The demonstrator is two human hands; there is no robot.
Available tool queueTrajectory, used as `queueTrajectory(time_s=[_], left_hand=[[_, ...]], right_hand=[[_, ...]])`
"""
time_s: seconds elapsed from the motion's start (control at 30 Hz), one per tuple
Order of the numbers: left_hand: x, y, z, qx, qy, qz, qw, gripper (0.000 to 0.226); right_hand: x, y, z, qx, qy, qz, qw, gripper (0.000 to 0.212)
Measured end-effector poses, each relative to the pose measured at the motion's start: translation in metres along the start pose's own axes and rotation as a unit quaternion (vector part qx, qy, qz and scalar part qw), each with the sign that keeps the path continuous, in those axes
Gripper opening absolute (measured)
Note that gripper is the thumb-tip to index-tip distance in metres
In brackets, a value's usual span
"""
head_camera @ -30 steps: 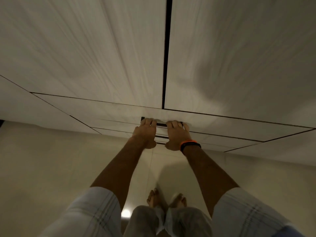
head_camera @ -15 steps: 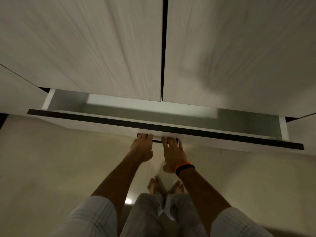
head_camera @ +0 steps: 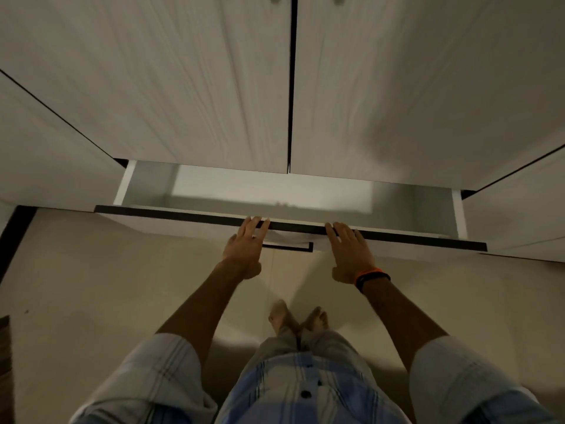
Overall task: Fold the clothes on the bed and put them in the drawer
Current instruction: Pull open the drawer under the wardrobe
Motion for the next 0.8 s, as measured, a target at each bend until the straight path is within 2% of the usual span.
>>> queueTrajectory(time_s=[0.37,0.8], left_hand=[[0.000,0.023,0.018,-0.072,0.015,0.003,0.997,0.107],[0.012,0.091,0.061,-0.116,0.012,-0.010,0.993,0.111]], right_hand=[[-0.011,0.032,0.017,-0.097,-0.062,0.002,0.993,0.106],[-0.029,0.097,0.067,-0.109,-0.065,-0.012,0.992,0.103]])
Point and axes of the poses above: each hand's wrist, its own y-axis away from the middle knuckle, its own z-axis out of the palm, x = y × z, the point moved 5 cm from there along -y, towards the middle knuckle, and after that the axes turned 6 degrees about -y, right-handed, at the moved point
